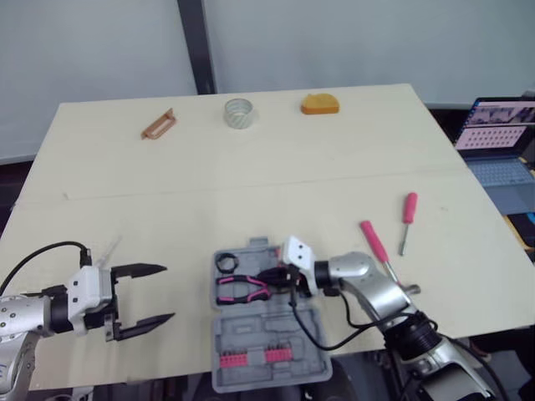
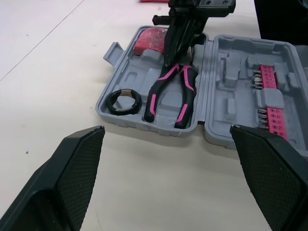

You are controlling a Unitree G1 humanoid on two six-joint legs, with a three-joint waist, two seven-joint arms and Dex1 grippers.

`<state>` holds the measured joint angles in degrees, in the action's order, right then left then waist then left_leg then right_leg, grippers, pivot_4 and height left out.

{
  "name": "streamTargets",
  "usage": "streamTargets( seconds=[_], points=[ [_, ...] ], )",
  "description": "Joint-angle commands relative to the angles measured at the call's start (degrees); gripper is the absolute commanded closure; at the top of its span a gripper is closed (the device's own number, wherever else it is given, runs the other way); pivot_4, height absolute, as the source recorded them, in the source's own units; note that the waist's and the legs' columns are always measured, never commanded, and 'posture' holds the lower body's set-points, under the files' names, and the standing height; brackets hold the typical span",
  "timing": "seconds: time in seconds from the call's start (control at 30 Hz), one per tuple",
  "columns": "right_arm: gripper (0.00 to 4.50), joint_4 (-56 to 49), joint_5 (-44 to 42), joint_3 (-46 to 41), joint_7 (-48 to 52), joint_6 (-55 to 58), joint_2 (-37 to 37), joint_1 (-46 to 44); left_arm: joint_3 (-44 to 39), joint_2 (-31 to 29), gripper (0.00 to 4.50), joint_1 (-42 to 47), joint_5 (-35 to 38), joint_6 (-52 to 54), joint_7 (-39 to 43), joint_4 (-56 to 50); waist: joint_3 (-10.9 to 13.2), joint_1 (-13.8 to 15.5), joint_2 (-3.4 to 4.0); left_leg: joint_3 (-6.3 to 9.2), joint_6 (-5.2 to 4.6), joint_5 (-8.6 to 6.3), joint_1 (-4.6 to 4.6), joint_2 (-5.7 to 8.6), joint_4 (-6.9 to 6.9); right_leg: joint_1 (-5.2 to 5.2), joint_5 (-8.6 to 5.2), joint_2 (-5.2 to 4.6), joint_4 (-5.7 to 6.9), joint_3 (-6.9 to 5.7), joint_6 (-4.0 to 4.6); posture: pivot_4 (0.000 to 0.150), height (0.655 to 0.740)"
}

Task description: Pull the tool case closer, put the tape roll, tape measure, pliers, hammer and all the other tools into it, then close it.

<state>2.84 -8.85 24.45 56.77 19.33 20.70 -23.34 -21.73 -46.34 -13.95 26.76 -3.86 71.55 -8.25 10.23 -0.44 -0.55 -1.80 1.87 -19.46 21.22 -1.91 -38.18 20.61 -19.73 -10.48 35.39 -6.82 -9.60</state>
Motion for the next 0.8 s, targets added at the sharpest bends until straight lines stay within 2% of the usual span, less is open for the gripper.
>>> streamTargets(
  seconds=[0.03,0.37,0.8],
  points=[
    [4.48,0.51,0.31,0.12,0.64,-1.91,-0.64,0.02,-1.02,-0.64,0.0,-0.24,0.23,-1.12,0.47,-0.16,0.0,-0.01,0.0,0.0,0.0,0.0,0.0,0.0,0.0,0.0,0.0,0.0,0.0,0.0,0.0,0.15,0.74],
    [4.48,4.57,2.49,1.72,0.84,-2.95,-0.11,0.57,-0.87,-0.55,0.0,-0.2,0.43,-0.56,-0.17,-1.23,-0.01,-0.56,0.0,0.0,0.0,0.0,-0.05,-0.02,0.02,-0.01,0.0,0.0,0.02,0.0,0.0,0.15,0.74],
    [4.48,7.45,5.27,4.76,0.45,2.85,0.89,0.88,-0.45,-0.64,0.0,0.36,0.8,1.45,-1.5,-3.61,-0.19,-0.89,-0.08,0.0,0.01,0.0,-0.15,-0.02,0.04,-0.09,0.0,0.0,0.04,0.0,0.0,0.15,0.74]
  ],
)
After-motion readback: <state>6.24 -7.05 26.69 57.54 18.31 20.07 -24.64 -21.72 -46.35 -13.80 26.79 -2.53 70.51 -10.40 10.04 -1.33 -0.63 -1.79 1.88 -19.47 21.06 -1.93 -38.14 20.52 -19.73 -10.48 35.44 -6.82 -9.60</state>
